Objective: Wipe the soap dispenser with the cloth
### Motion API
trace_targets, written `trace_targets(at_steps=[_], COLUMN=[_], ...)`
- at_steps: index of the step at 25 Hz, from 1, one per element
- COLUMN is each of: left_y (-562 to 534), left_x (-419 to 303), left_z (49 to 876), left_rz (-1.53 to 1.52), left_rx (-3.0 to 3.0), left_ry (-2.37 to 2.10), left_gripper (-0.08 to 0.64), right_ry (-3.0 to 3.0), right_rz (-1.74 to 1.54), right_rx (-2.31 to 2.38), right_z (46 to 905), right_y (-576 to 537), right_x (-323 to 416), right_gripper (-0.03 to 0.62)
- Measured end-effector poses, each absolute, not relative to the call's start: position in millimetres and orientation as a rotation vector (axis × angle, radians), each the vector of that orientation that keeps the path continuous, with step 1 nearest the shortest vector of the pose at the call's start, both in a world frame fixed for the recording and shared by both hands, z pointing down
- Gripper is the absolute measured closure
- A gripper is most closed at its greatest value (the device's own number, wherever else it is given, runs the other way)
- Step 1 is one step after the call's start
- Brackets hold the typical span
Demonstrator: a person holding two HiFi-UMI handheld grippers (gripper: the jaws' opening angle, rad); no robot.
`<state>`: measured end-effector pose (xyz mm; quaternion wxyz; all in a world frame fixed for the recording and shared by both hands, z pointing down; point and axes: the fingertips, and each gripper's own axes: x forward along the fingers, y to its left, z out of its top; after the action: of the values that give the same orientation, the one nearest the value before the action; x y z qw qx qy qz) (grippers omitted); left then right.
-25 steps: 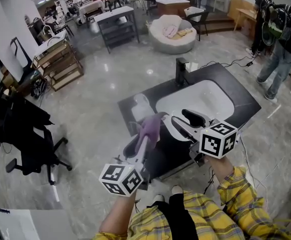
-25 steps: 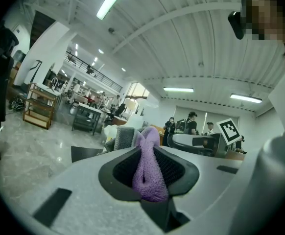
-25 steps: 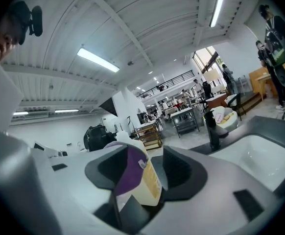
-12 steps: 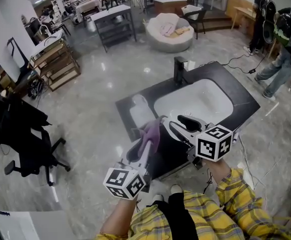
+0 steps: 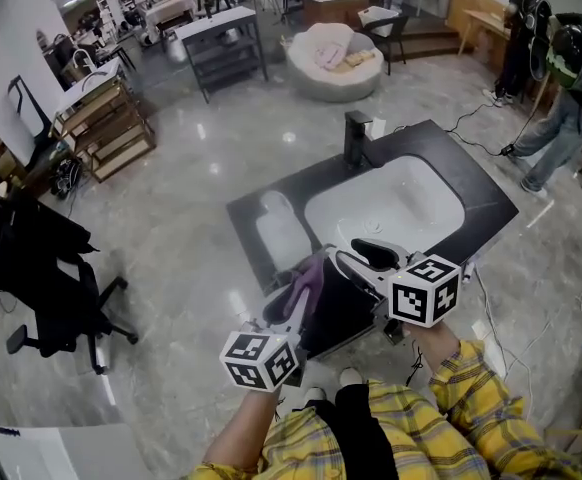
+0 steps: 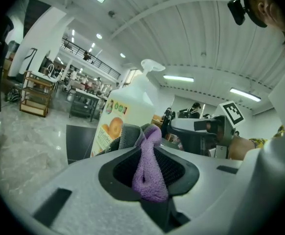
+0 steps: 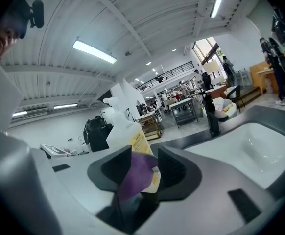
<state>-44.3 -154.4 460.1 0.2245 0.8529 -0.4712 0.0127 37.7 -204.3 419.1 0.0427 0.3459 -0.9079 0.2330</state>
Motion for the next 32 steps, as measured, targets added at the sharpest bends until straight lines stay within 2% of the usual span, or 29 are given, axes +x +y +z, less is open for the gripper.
trace_targets(at_steps=[27, 32], left_y=[-171, -165], left_x=[-21, -23], left_z=[546, 544], left_rz=[0.264, 0.158], left_rx=[2.168, 2.136], left_ry=[-1.132, -1.055], left_gripper=[0.494, 0.494], right_ry=[-2.729, -2.768], right_rz=[0.765, 0.747], right_rx=[1.093, 1.041], right_z=[436, 429], right_y=[-196, -196], right_x=[66, 58], right_gripper=[0.446, 0.446])
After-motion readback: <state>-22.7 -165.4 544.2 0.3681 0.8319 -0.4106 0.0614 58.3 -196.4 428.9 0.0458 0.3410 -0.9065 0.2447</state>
